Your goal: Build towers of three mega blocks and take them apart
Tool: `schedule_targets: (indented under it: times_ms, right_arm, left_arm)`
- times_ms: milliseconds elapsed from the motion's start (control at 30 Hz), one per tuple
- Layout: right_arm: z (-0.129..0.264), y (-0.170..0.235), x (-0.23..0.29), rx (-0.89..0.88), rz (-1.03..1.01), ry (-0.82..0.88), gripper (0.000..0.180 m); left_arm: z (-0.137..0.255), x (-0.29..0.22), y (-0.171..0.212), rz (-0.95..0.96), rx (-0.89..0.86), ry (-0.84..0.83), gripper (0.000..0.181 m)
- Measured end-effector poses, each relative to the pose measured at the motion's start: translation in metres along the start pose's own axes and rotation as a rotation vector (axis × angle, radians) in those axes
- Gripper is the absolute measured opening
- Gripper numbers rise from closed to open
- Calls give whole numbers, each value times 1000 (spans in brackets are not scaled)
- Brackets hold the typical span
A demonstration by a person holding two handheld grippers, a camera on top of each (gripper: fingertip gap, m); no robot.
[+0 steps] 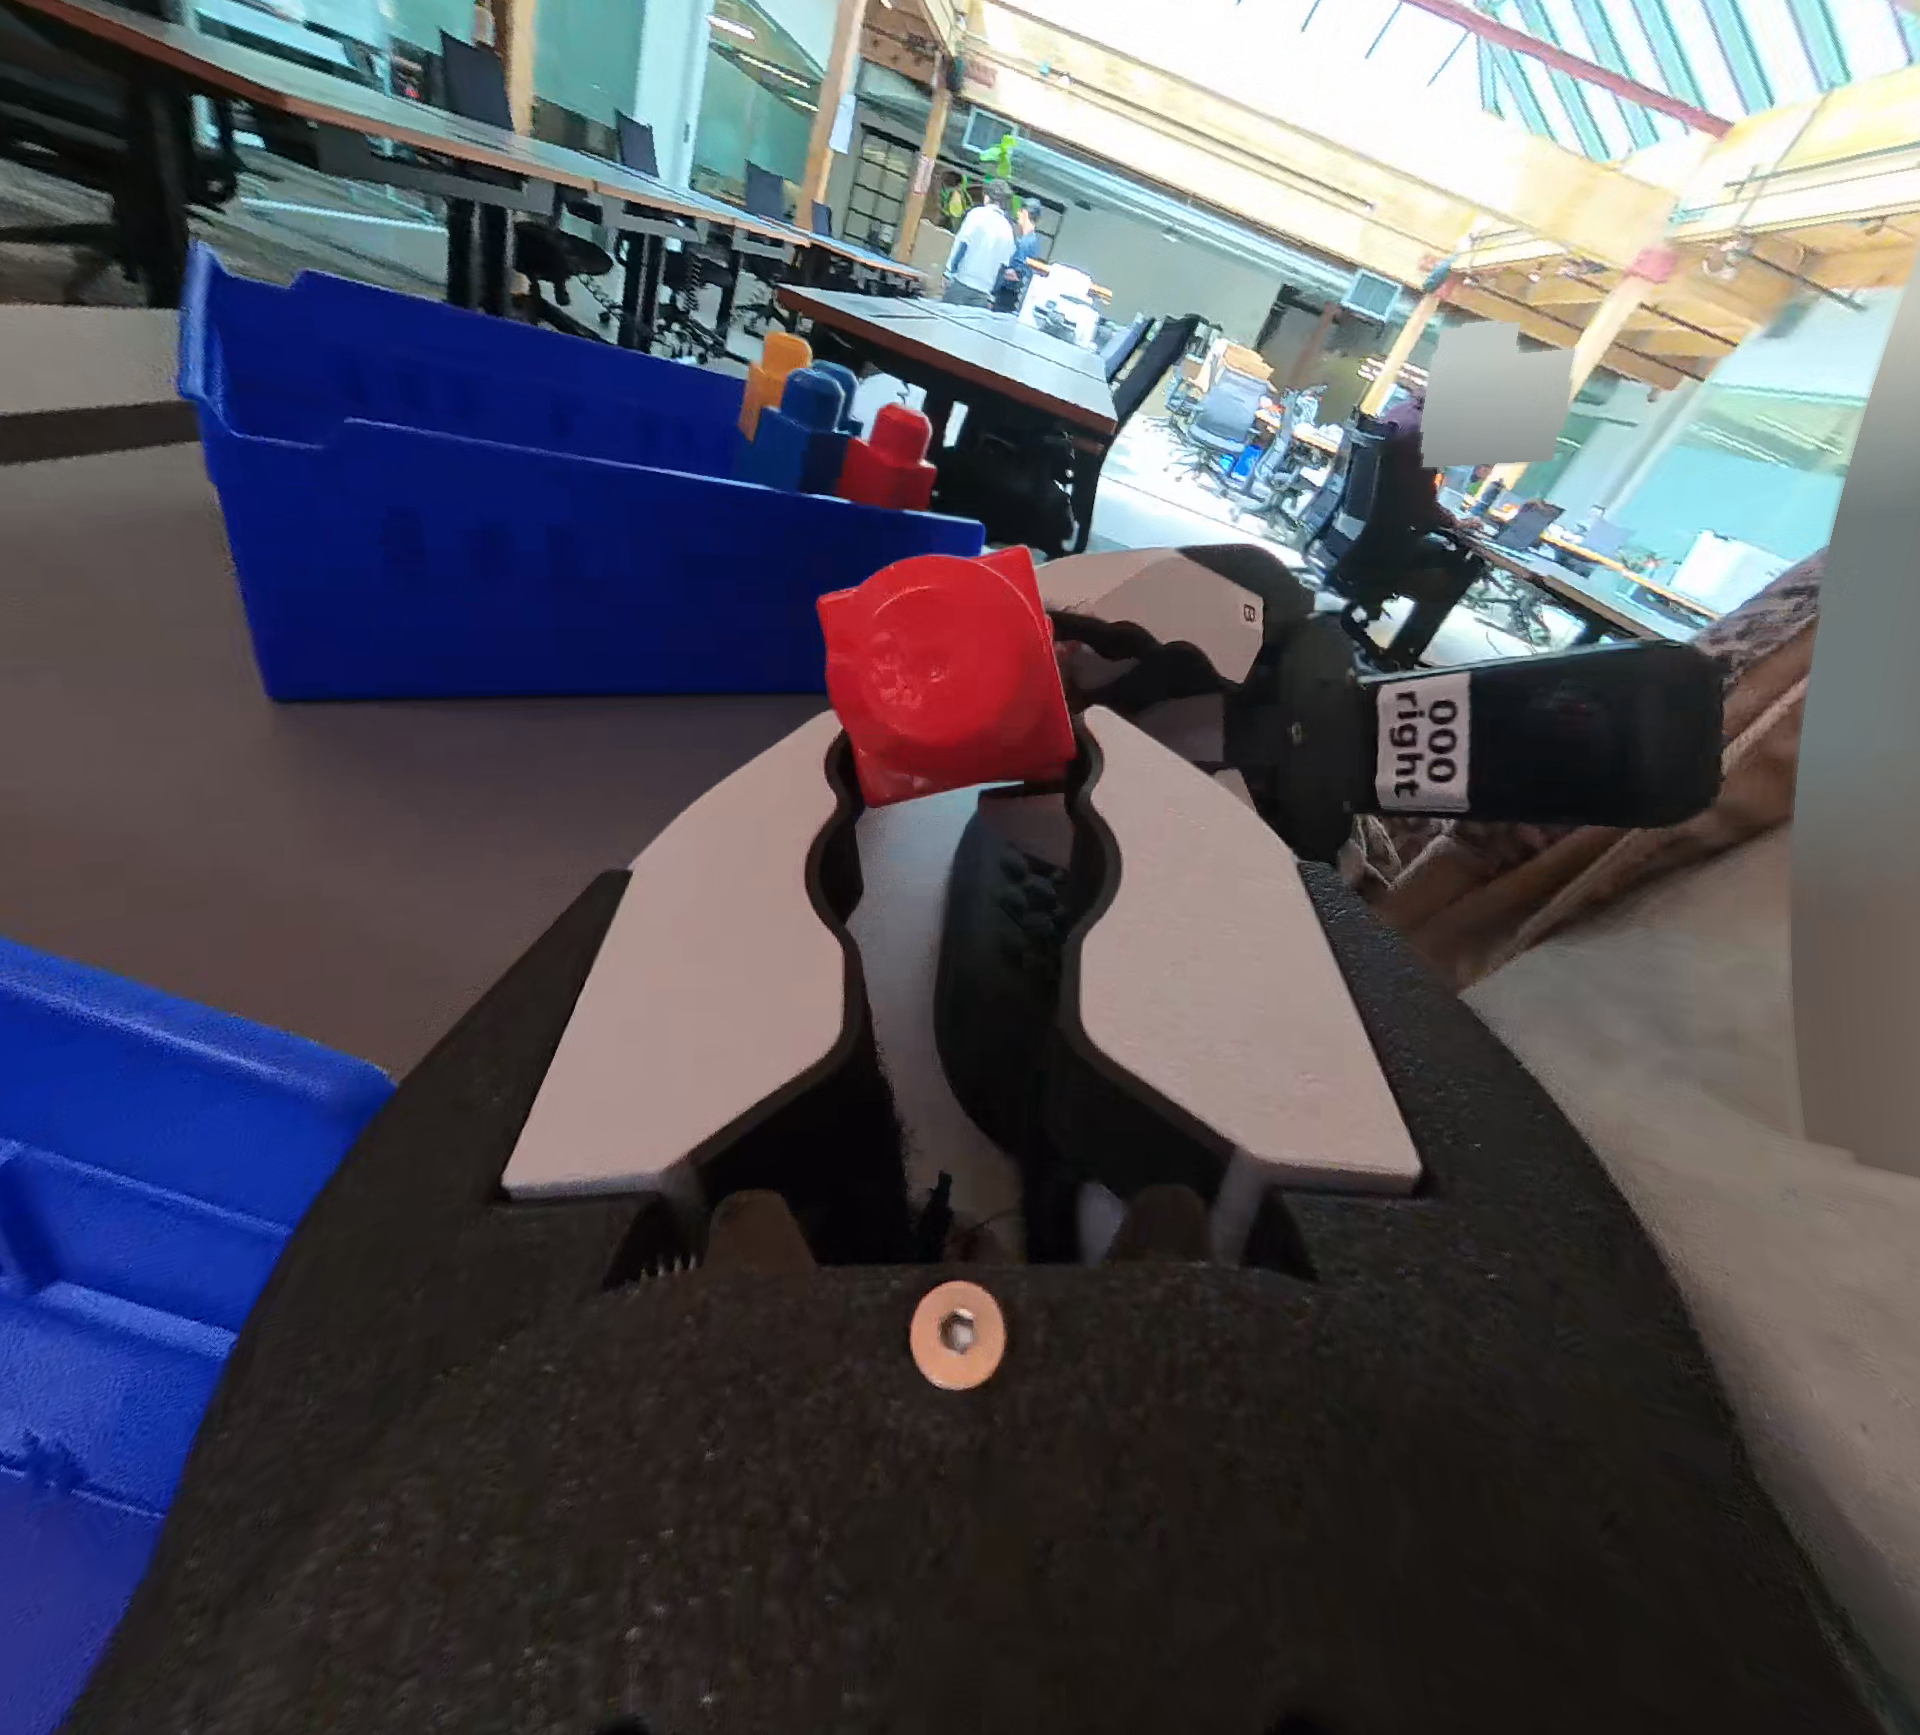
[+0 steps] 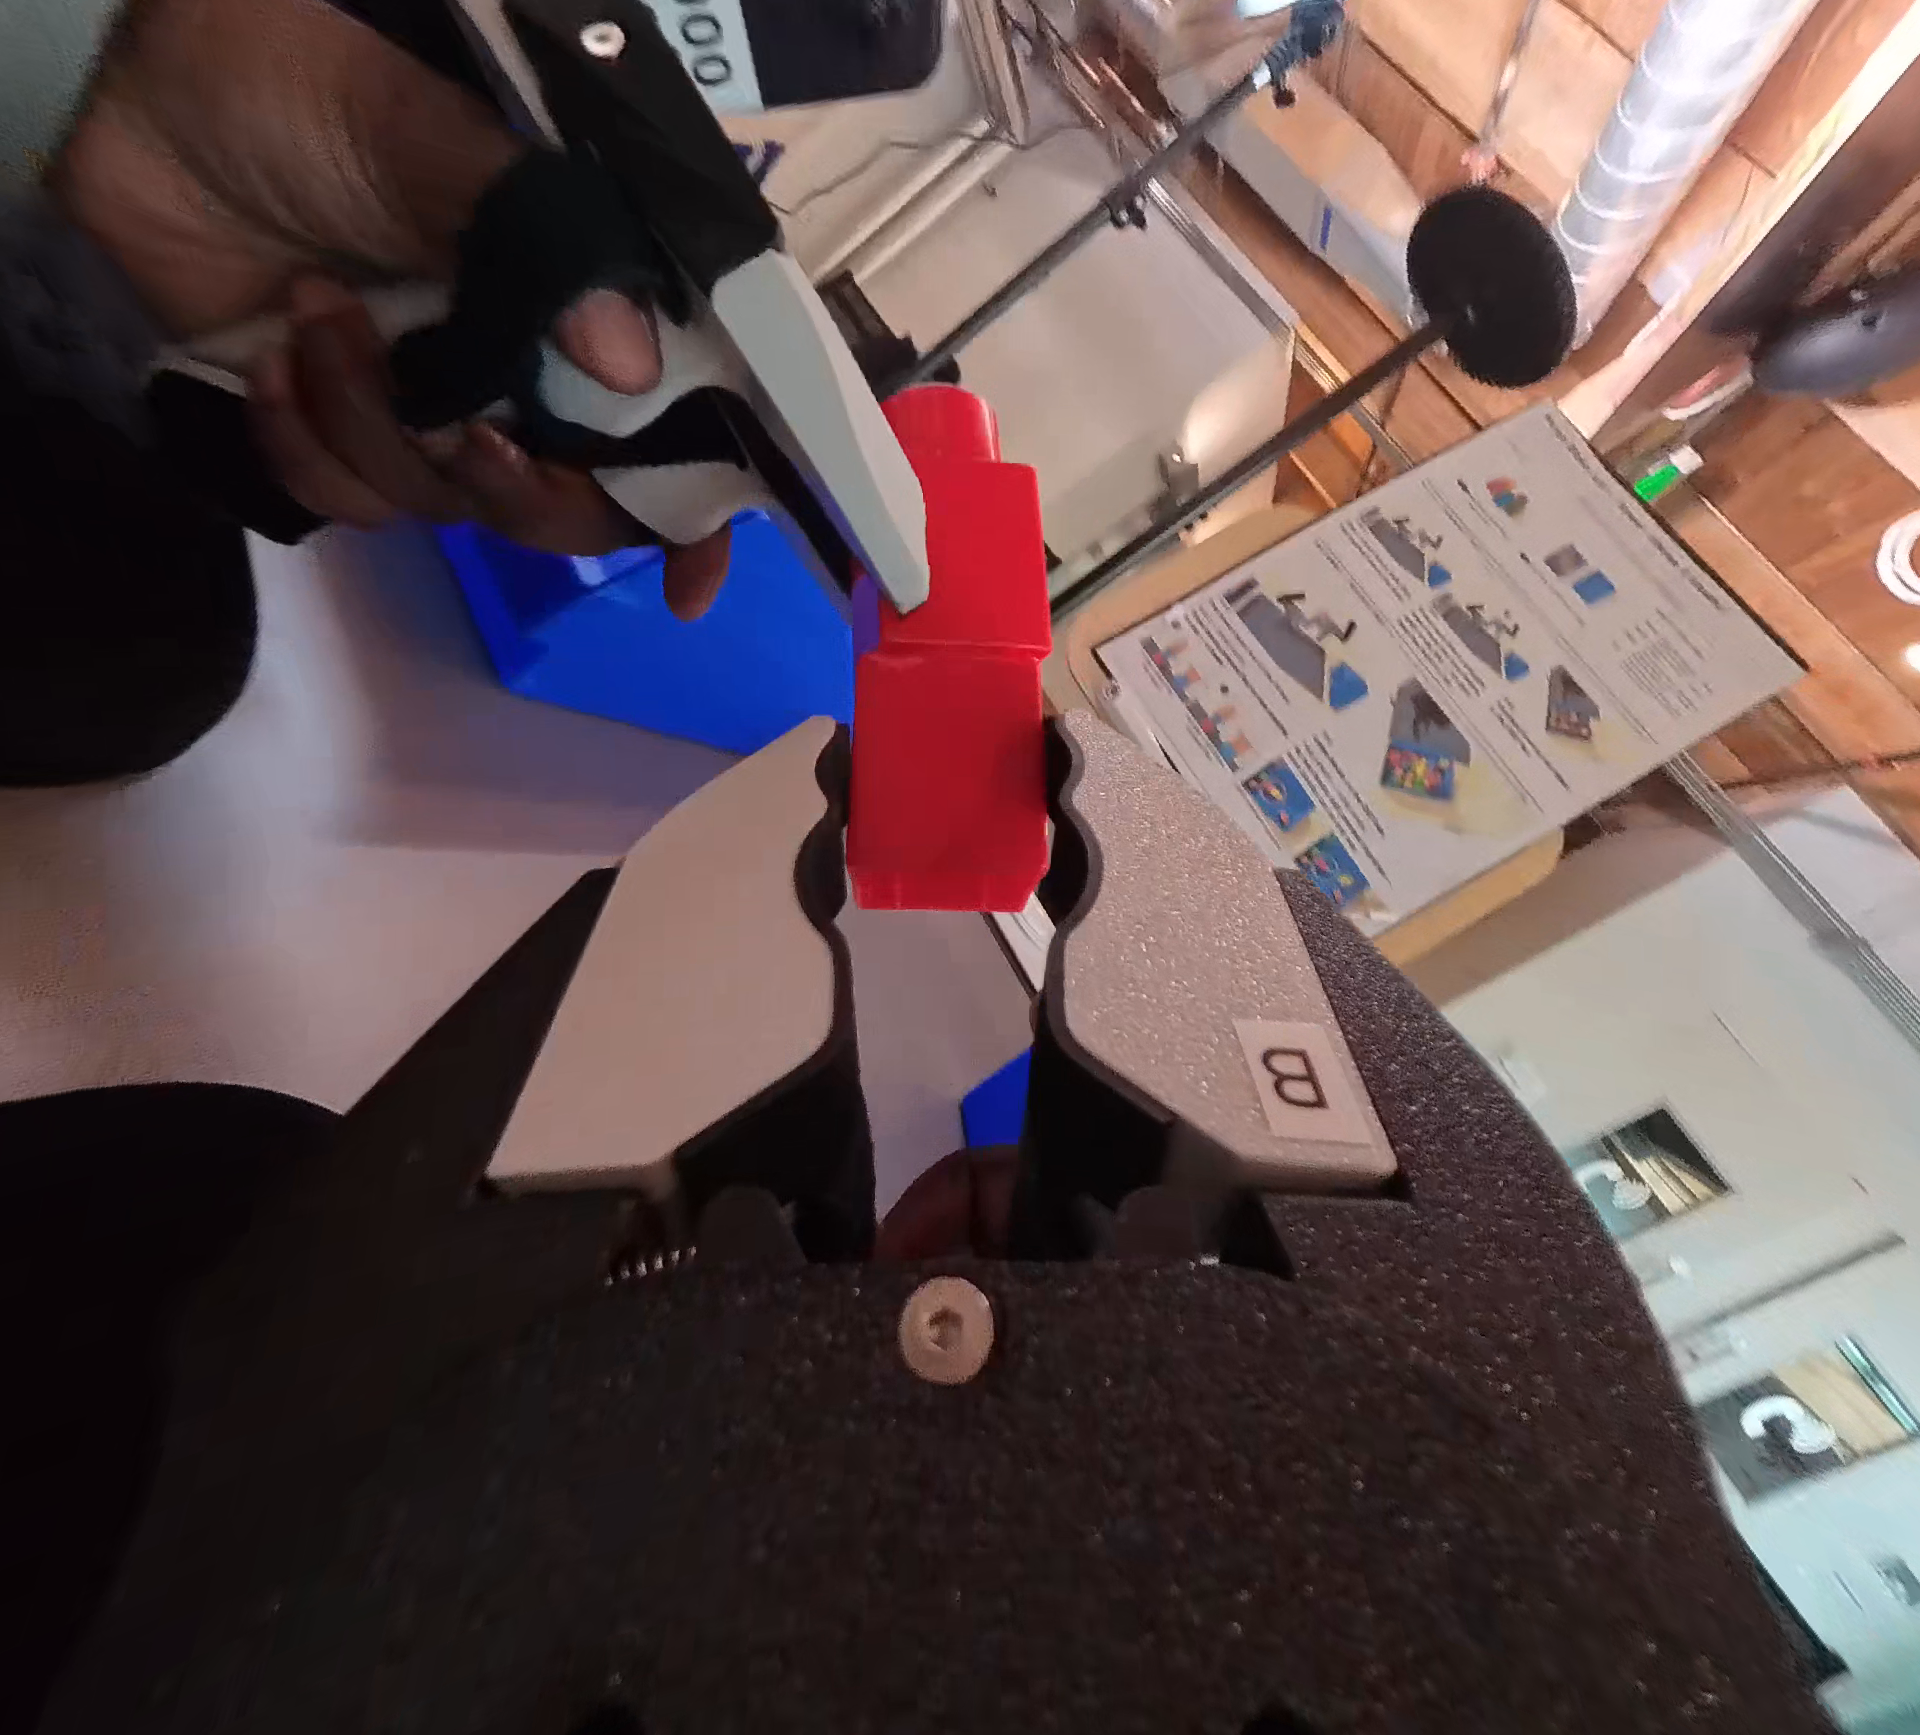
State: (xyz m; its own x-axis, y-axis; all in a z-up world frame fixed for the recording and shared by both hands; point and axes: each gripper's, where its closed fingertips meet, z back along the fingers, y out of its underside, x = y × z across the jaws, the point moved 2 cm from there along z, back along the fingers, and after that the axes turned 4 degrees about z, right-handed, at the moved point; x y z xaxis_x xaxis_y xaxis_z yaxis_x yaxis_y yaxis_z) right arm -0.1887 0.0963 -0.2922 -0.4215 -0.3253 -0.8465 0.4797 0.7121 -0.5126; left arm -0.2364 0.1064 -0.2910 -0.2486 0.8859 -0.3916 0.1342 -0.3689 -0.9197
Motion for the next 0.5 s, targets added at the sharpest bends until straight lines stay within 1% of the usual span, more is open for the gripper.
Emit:
schedule_targets:
  times_ms: [67, 100, 167, 333, 500]
  right_arm:
    - [1, -3, 2, -31, -7, -19, 35]
    - [2, -6, 3, -61, -40, -35, 35]
    - [5, -12, 2, -111, -94, -56, 35]
    - [9, -15, 1, -148, -151, -78, 35]
    - [9, -13, 3, -148, -177, -101, 35]
  left_arm:
    - [3, -4, 3, -31, 23, 26, 37]
    - [4, -10, 3, -38, 28, 67, 37]
    - [5, -12, 3, -14, 34, 96, 37]
    - [4, -13, 6, 71, 48, 137, 37]
    - [6, -12, 9, 56, 72, 128, 37]
